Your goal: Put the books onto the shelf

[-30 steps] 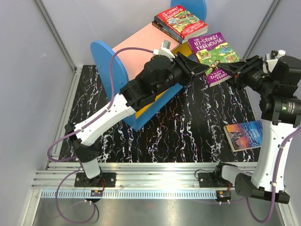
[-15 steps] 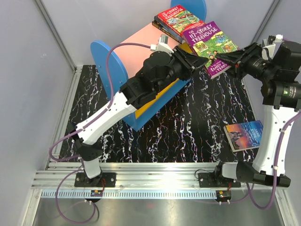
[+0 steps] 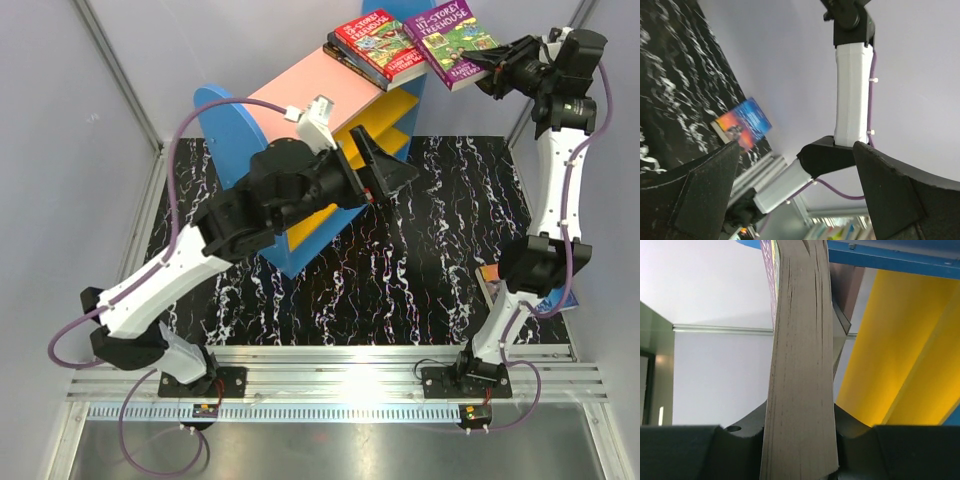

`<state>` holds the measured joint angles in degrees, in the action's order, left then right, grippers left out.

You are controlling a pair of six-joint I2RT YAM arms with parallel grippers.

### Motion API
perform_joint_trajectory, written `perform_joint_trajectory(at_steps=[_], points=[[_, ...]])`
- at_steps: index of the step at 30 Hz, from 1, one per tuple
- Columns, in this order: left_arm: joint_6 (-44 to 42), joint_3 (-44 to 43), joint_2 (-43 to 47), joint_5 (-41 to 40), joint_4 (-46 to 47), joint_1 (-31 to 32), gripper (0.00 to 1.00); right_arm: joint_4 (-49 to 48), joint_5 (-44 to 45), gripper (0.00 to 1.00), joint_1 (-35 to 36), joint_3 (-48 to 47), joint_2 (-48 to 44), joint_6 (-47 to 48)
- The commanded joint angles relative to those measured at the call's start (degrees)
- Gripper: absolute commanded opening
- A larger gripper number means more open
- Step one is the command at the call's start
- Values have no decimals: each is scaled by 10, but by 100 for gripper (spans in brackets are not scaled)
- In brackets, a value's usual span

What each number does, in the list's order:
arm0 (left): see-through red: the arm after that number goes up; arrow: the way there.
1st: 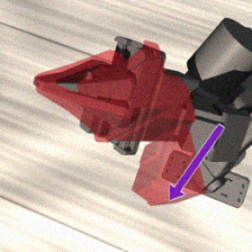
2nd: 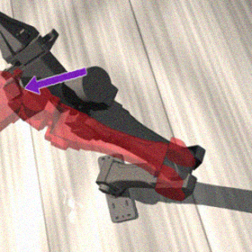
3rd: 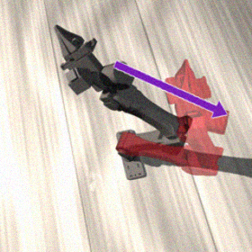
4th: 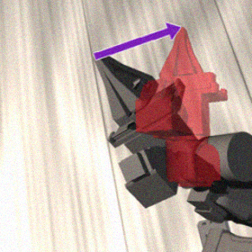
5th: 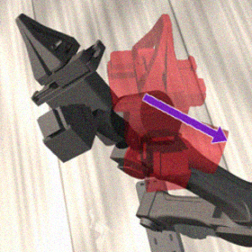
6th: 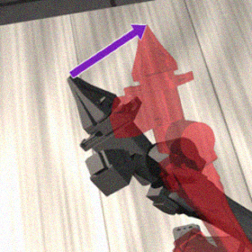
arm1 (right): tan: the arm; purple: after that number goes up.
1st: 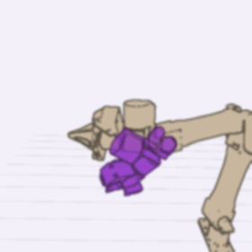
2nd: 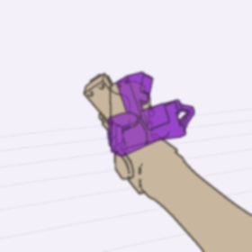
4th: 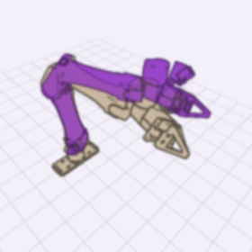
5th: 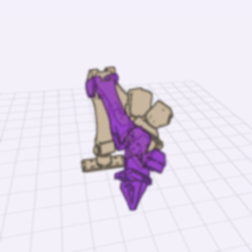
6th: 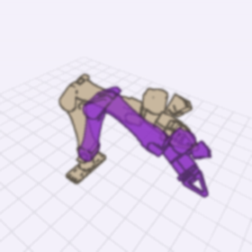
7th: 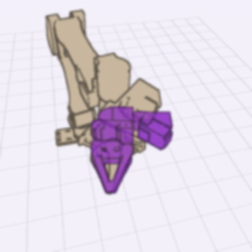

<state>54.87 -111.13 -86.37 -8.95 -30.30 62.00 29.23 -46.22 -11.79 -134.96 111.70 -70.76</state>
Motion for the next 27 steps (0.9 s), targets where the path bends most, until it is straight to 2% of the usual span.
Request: perform_joint_trajectory(at_steps=[1,4,9,13,20,27], points=[[-49,3,25,-41,10,-3,99,-164,-53,0,9,-75,-5,-54],[-61,-1,23,-53,5,-5,99,-232,-69,0,11,-51,-16,-82],[-63,-4,12,-47,3,-16,98,-258,-77,0,12,15,-78,-73],[-56,-7,-7,-31,7,-25,98,-282,-82,0,19,27,-76,-95],[-64,-55,-42,-2,-12,-34,97,-208,-72,0,46,-88,10,-89],[-65,-48,-31,7,-18,-55,97,-146,-57,4,69,-61,18,-76]])
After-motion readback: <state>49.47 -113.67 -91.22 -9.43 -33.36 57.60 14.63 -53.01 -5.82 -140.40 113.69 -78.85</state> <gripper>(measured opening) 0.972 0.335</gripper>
